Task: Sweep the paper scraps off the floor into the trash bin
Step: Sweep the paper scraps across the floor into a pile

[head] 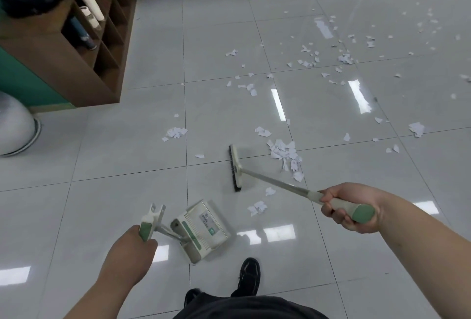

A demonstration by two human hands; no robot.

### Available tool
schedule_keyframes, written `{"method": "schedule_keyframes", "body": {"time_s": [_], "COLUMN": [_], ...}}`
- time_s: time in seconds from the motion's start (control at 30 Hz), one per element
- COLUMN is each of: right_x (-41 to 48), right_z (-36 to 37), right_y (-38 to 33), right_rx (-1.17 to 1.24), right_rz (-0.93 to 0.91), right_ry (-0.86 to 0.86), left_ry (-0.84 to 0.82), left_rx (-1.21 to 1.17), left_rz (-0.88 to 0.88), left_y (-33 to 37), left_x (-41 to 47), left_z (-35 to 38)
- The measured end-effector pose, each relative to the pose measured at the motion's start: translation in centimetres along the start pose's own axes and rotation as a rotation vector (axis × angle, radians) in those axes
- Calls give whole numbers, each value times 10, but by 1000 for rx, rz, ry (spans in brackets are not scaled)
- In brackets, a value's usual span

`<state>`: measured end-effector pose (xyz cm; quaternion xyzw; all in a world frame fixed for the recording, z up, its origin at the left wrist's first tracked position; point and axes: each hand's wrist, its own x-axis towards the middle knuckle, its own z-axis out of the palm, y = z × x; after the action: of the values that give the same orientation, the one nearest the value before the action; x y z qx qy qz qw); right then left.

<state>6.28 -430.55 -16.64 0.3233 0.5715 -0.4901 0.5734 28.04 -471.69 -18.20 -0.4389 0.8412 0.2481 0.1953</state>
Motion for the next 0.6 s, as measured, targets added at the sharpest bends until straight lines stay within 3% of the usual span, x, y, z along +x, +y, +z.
{"method": "schedule_keyframes", "body": {"time_s": [0.27,0.6], "right_x": [5,-16], "right_z": [-23,-83], "right_y": [26,7], "right_rx": [-89,-24], "right_rz": [198,149], "right_ry": [-11,197], "left_ry": [-25,-52], "left_rx": [46,50], "left_rz": [10,39], "left_y": [6,25], "left_x": [-1,6], "left_z": [14,21]}}
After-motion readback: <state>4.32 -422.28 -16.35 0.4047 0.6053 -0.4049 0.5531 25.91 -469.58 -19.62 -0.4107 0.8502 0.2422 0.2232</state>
